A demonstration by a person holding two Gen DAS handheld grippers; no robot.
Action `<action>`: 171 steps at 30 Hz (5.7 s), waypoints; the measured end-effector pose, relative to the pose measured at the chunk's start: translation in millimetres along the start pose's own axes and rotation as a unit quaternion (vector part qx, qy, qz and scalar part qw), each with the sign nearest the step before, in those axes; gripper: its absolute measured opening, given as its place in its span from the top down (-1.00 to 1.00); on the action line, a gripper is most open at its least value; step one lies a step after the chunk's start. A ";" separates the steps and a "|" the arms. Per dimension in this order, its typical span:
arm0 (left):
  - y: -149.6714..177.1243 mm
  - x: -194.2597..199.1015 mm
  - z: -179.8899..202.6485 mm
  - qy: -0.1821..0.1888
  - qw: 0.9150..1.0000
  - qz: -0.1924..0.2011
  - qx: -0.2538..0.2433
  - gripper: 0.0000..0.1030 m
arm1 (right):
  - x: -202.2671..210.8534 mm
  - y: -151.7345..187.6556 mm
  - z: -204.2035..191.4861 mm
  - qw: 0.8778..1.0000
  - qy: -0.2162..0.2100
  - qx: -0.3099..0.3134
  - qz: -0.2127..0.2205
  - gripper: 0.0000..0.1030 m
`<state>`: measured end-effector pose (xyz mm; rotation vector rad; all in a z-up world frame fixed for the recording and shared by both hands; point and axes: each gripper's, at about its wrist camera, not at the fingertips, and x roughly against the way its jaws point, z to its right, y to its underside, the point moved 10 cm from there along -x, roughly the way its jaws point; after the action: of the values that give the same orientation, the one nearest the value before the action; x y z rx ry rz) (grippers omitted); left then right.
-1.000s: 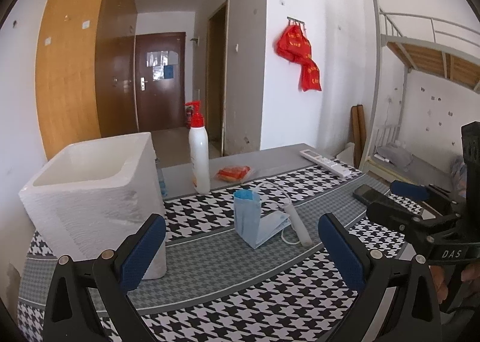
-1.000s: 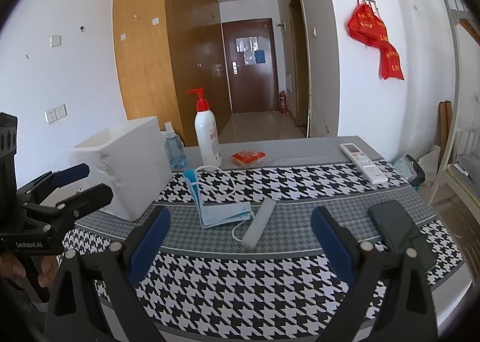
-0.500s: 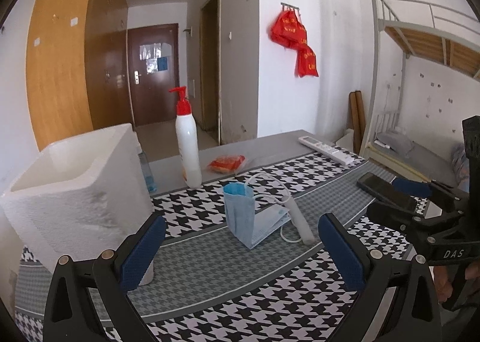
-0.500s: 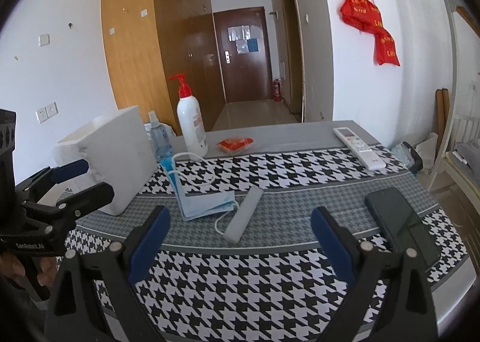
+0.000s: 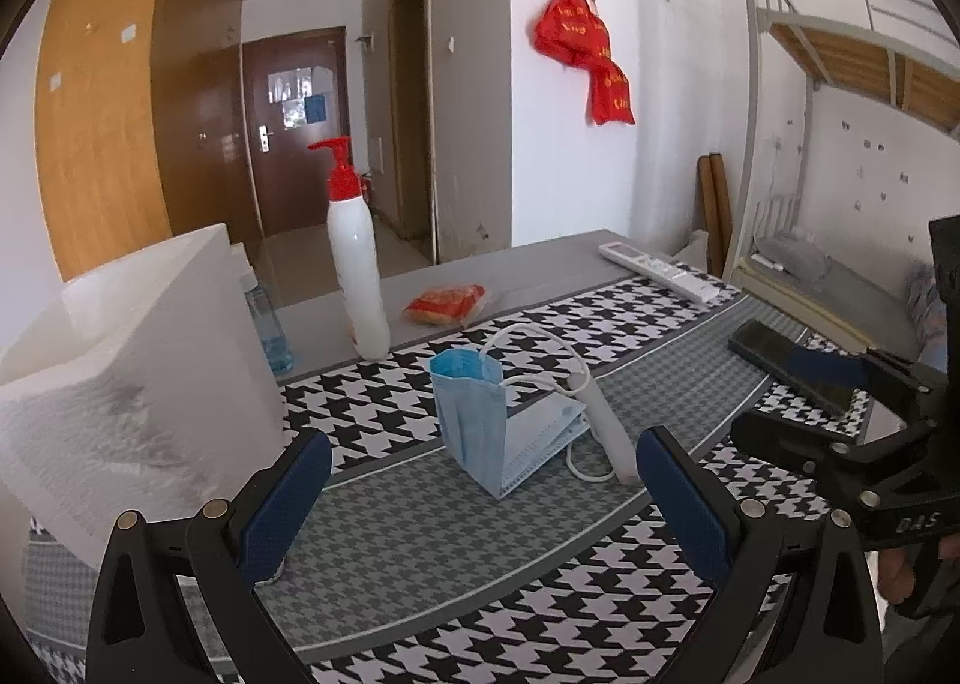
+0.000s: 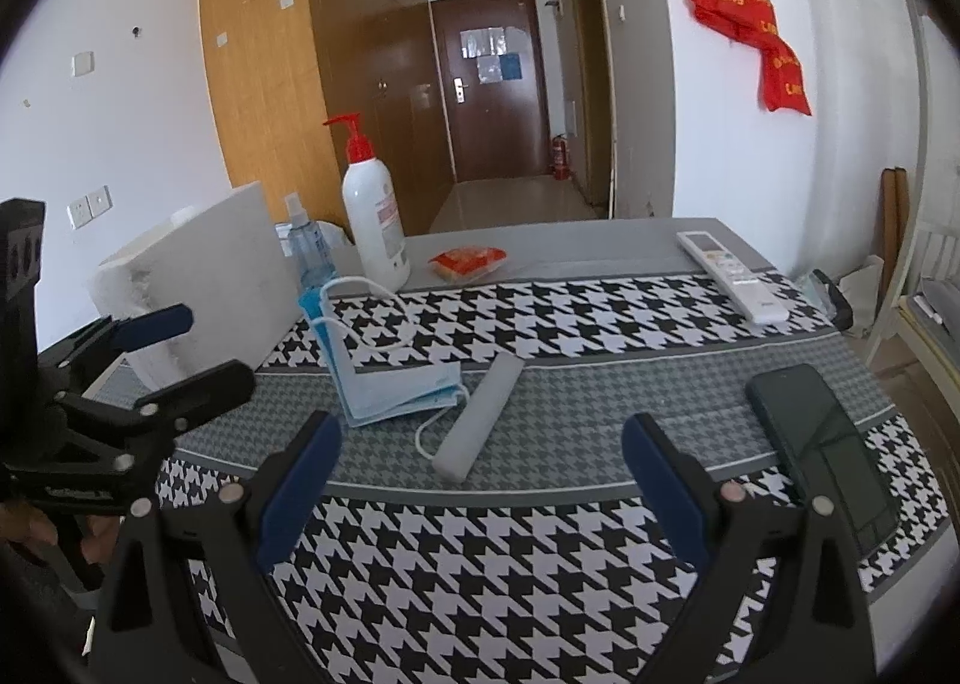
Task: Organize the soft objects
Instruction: 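Lower the left tool toward the blue mask while the right tool approaches the white foam tube, then close the left gripper on the blue mask while the right gripper grasps the white tube, then lift and carry the mask and tube with both tools toward the foam box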
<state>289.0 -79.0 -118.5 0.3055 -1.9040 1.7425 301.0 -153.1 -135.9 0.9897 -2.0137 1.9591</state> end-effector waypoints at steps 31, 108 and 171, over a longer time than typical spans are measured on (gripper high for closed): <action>3.8 -66.0 -5.6 -0.011 0.999 -0.036 0.024 -0.91 | -35.7 9.2 13.4 0.999 0.012 -0.005 -0.049 -0.88; 18.4 -68.6 -38.1 -0.070 0.995 -0.055 0.037 0.77 | -136.4 21.9 -18.4 0.982 0.056 0.038 -0.178 0.49; 41.6 -64.2 -30.6 -0.060 0.991 -0.105 0.049 0.27 | -18.8 7.6 -4.0 0.999 -0.006 -0.021 -0.046 0.66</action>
<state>328.4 -55.4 -186.9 0.6364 -1.7970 1.7122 309.9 -143.6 -151.9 1.0668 -1.9686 1.8620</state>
